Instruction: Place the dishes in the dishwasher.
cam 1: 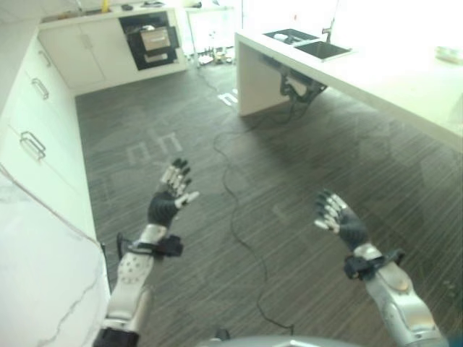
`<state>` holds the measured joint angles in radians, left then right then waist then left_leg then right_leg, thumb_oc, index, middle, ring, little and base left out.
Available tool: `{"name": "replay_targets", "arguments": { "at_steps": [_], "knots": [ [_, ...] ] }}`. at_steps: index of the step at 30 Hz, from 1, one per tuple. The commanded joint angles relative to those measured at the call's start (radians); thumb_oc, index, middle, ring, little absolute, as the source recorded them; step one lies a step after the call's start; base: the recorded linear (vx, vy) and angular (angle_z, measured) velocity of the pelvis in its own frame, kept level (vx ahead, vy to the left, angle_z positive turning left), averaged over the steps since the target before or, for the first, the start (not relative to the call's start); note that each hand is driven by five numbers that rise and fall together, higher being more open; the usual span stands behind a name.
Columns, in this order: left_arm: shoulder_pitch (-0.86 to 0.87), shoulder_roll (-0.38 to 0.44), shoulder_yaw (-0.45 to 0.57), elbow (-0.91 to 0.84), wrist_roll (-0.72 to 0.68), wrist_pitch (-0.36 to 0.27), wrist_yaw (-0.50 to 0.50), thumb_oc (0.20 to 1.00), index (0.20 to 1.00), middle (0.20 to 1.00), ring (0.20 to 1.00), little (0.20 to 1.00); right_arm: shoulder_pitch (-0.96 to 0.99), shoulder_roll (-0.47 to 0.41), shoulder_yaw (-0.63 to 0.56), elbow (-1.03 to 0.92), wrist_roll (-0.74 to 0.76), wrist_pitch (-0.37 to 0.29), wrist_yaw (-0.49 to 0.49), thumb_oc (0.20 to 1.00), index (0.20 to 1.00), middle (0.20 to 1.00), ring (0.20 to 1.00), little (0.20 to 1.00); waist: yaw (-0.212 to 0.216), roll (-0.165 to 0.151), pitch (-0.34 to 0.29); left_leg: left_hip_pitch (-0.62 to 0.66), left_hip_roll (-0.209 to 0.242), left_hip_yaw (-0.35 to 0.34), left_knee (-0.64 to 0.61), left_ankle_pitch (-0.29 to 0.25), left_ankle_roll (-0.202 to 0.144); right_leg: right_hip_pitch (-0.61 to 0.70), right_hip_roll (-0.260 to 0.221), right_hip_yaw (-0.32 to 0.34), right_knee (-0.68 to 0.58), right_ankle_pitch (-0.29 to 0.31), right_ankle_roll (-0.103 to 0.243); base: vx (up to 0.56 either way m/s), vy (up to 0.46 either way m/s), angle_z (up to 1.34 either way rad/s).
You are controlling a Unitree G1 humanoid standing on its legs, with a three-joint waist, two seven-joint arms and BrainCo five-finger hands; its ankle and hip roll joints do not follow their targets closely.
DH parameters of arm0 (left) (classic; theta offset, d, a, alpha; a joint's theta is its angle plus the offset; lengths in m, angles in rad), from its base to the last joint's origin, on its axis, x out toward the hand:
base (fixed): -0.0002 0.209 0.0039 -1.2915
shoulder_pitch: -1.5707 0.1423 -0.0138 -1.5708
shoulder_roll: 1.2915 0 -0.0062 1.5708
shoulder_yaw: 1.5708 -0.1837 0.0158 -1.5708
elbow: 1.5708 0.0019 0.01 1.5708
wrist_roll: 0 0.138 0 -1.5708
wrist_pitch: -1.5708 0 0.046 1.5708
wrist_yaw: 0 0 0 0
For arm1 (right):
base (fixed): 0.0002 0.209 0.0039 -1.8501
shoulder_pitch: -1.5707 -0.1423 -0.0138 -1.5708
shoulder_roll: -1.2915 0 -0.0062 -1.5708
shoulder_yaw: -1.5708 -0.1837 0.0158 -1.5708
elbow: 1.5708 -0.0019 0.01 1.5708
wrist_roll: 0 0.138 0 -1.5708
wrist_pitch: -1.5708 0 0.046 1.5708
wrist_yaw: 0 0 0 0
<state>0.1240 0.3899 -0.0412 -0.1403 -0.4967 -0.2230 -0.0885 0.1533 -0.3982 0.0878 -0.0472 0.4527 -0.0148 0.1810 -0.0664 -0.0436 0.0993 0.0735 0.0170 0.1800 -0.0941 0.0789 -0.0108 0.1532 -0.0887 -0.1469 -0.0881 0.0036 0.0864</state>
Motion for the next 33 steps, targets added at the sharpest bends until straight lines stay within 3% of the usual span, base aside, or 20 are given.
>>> {"name": "replay_targets", "arguments": {
  "at_steps": [1, 18, 28, 29, 32, 33],
  "knots": [
    [-0.032, 0.027, 0.008, 0.033, 0.005, -0.096, -0.009, 1.0, 1.0, 1.0, 1.0, 1.0, -0.063, 0.018, -0.018, -0.035, 0.003, -0.074, 0.007, 1.0, 1.0, 1.0, 1.0, 1.0, 0.012, 0.01, -0.007, 0.093, 0.02, 0.01, 0.007, -0.1, -0.01, -0.023, 0.009, -0.036, 0.001, 0.067, 0.028, 0.0, 0.0, 0.0],
    [-0.023, 0.02, 0.047, -0.006, -0.056, -0.126, -0.04, 1.0, 1.0, 1.0, 1.0, 1.0, -0.041, -0.002, -0.078, -0.112, -0.004, -0.086, 0.019, 1.0, 1.0, 1.0, 1.0, 1.0, 0.012, 0.008, -0.014, 0.086, 0.04, 0.003, 0.007, -0.09, -0.024, -0.021, 0.021, -0.044, 0.001, 0.052, 0.019, -0.02, -0.041, 0.0],
    [-0.015, 0.005, 0.054, -0.004, -0.106, -0.141, -0.031, 1.0, 1.0, 1.0, 1.0, 1.0, -0.039, -0.015, -0.081, -0.13, -0.024, -0.077, 0.018, 1.0, 1.0, 1.0, 1.0, 1.0, 0.003, 0.015, 0.009, 0.109, 0.076, 0.006, 0.012, -0.057, -0.056, -0.005, 0.068, -0.032, 0.001, 0.031, -0.019, -0.01, -0.126, 0.02],
    [-0.011, 0.002, 0.055, -0.003, -0.122, -0.139, -0.031, 1.0, 1.0, 1.0, 1.0, 1.0, -0.039, -0.021, -0.081, -0.128, -0.028, -0.074, 0.026, 1.0, 1.0, 1.0, 1.0, 1.0, 0.003, 0.012, 0.015, 0.108, 0.075, 0.01, 0.038, -0.059, -0.06, -0.003, 0.07, -0.025, 0.001, 0.033, -0.024, 0.03, -0.172, 0.02],
    [-0.004, -0.007, 0.054, -0.009, -0.134, -0.149, -0.052, 1.0, 1.0, 1.0, 1.0, 1.0, -0.023, -0.041, -0.093, -0.131, -0.015, -0.079, 0.04, 1.0, 1.0, 1.0, 1.0, 1.0, -0.002, -0.023, 0.062, -0.043, 0.109, 0.041, 0.414, -0.021, -0.07, 0.002, 0.065, -0.006, 0.006, 0.054, -0.061, 0.03, -0.197, 0.08],
    [-0.001, -0.009, 0.052, -0.007, -0.127, -0.157, -0.059, 1.0, 1.0, 1.0, 1.0, 1.0, -0.016, -0.04, -0.098, -0.121, -0.014, -0.091, 0.049, 1.0, 1.0, 1.0, 1.0, 1.0, 0.003, -0.027, 0.077, -0.092, 0.108, 0.029, 0.466, -0.001, -0.071, 0.01, 0.065, -0.003, 0.008, 0.056, -0.065, 0.15, -0.14, 0.34]
  ]
}}
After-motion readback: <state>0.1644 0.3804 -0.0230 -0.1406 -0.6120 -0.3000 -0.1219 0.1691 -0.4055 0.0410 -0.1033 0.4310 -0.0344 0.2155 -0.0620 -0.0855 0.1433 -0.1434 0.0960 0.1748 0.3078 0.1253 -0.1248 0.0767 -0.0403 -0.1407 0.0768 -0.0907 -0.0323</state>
